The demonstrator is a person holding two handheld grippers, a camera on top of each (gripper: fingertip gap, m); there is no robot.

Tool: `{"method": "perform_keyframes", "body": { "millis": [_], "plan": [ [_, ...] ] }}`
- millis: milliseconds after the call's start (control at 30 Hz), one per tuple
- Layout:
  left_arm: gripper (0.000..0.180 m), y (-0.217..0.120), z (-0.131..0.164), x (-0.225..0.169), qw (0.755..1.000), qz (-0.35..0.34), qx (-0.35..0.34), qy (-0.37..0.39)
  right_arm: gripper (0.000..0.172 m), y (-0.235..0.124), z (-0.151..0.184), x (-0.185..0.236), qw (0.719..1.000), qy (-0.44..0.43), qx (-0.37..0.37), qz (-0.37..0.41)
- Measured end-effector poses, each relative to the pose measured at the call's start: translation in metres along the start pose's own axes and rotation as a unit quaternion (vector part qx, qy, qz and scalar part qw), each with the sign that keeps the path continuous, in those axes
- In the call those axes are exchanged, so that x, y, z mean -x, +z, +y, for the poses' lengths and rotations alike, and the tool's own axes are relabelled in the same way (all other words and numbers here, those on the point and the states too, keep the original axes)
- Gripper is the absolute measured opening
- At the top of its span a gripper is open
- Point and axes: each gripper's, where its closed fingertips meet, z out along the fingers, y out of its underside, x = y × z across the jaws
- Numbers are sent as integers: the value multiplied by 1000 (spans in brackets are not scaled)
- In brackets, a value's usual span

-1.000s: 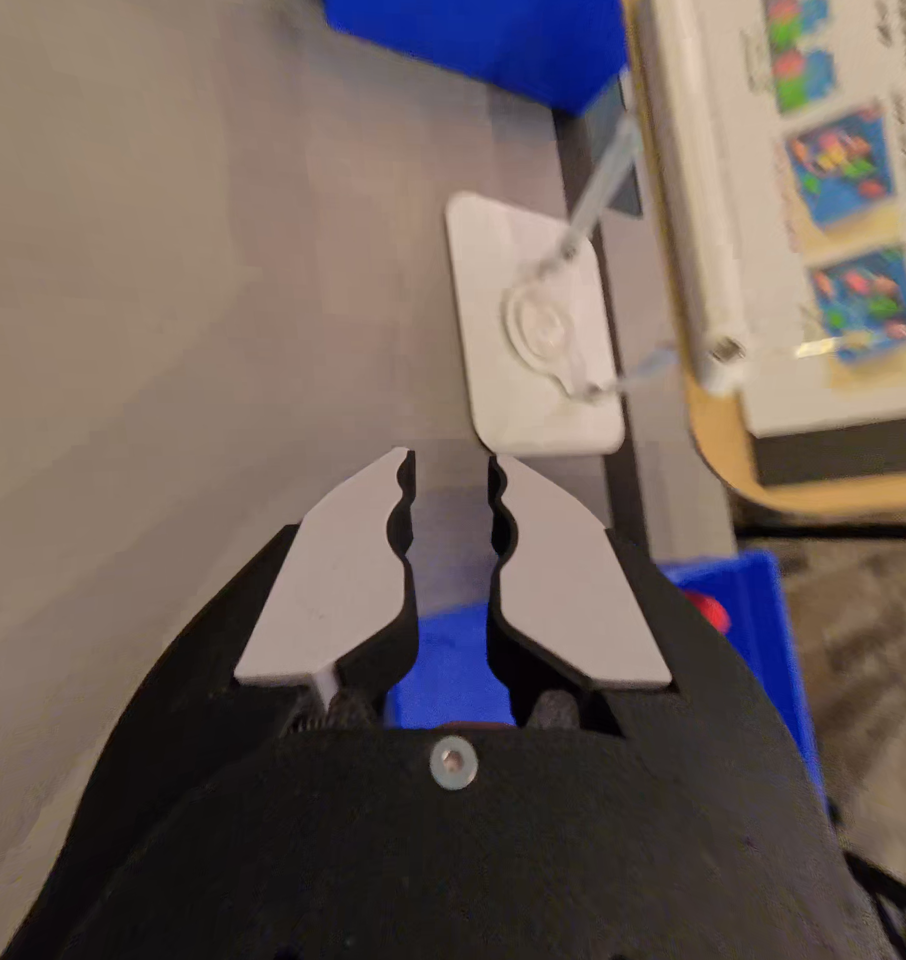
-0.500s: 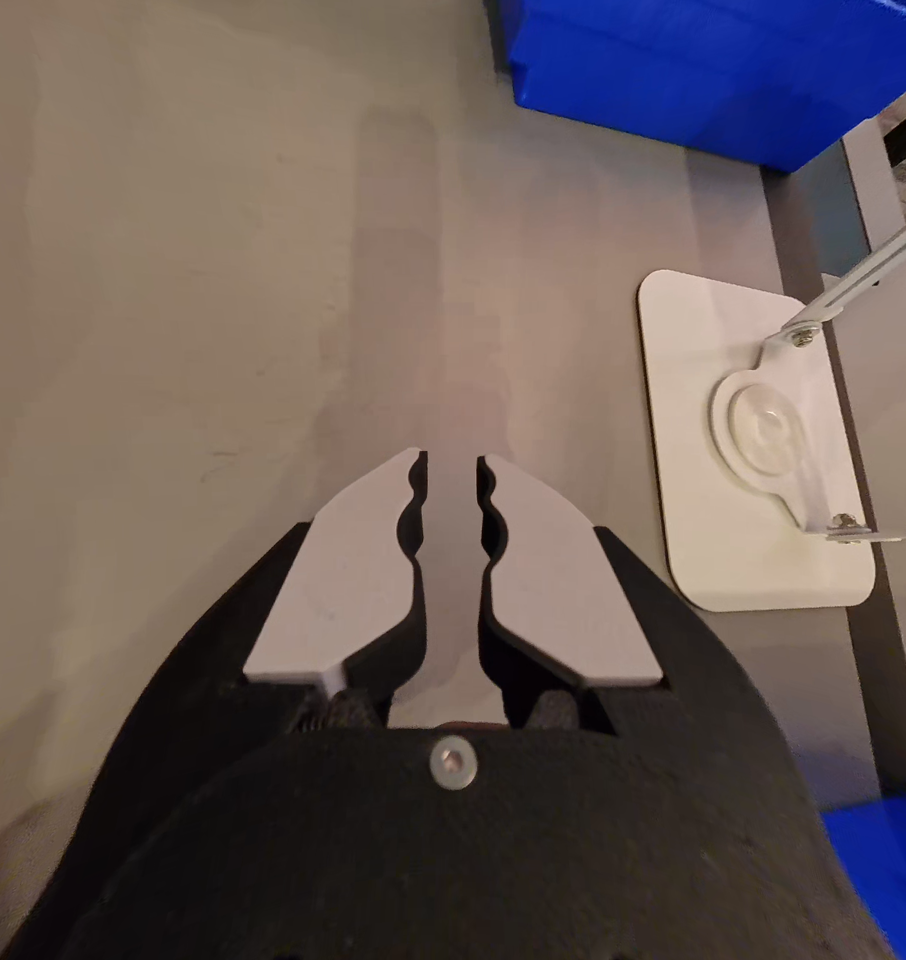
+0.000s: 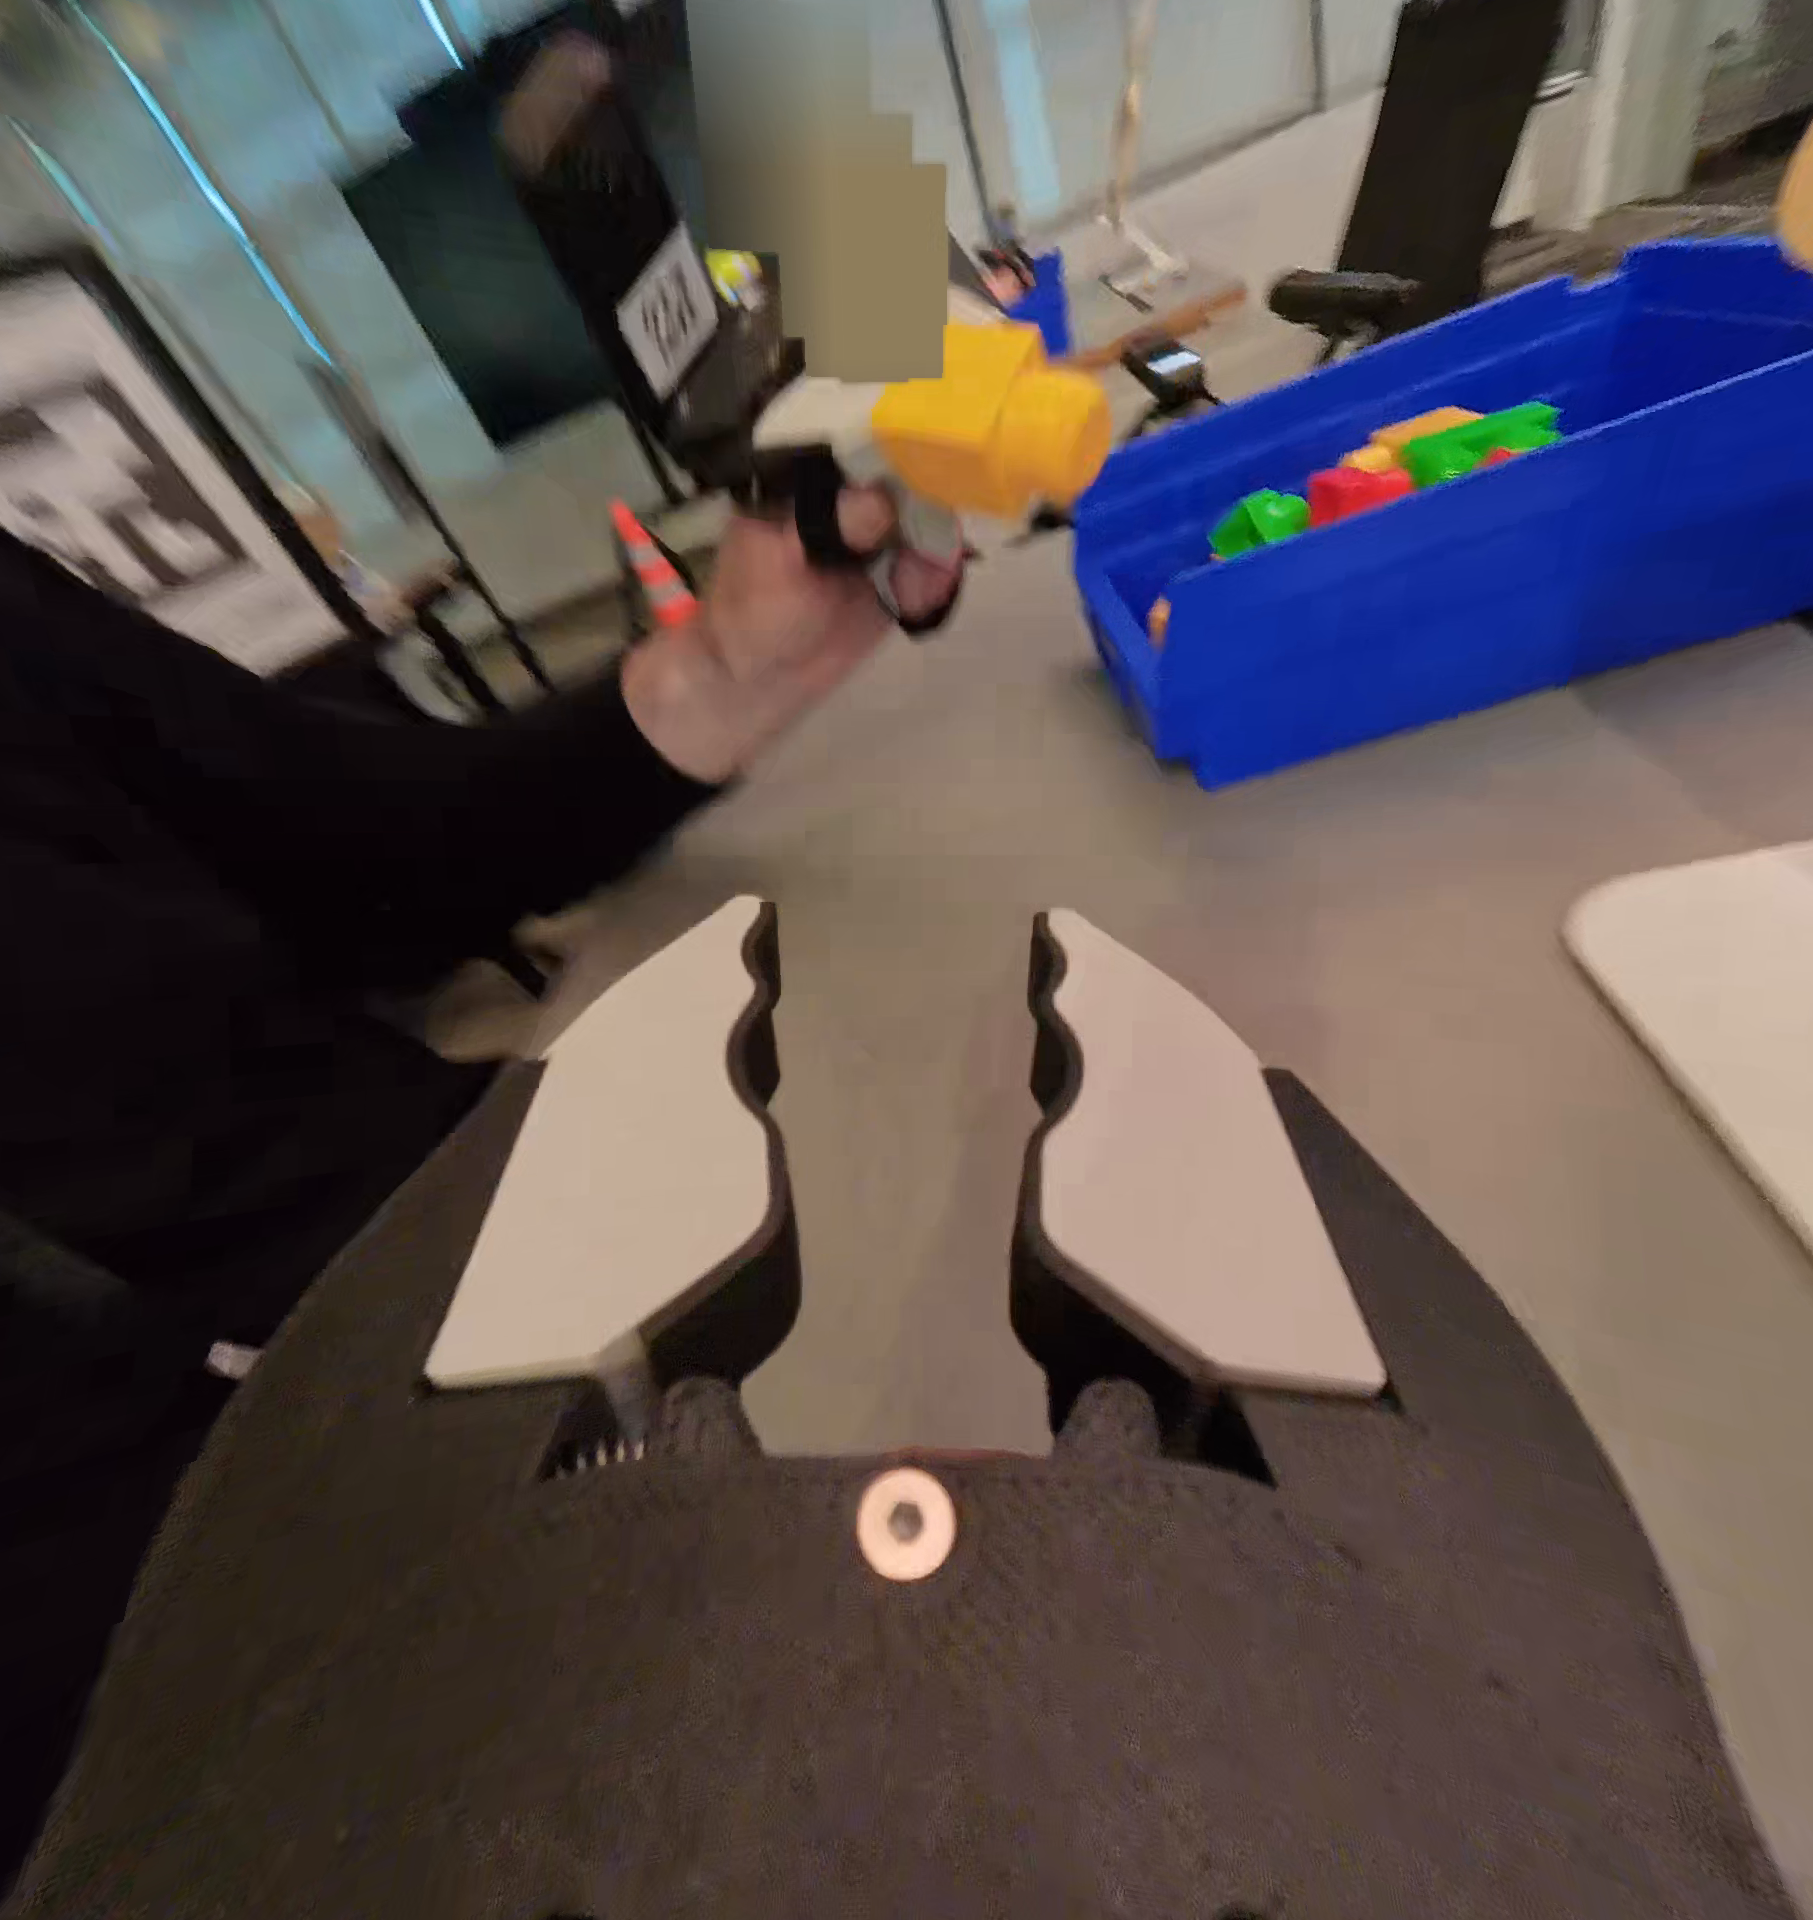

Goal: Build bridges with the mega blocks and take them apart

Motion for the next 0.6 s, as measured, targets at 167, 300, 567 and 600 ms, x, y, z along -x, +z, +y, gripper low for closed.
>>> {"method": "perform_keyframes", "body": {
  "millis": [167, 300, 567, 600],
  "plan": [
    [2, 23, -35, -84, 994, 71, -62, 48, 70, 33, -10, 13, 985, 124, -63, -103],
    [2, 32, -43, -117, 990, 88, -74, 86, 73, 41, -18, 33, 961, 166, -102, -195],
    [5, 36, -31, -126, 987, 94, -54, 116, 36, 34, -19, 44, 970, 104, -88, -201],
    [5, 33, -30, -123, 988, 93, -50, 114, 36, 33, -19, 42, 975, 94, -79, -187]
  ]
}}
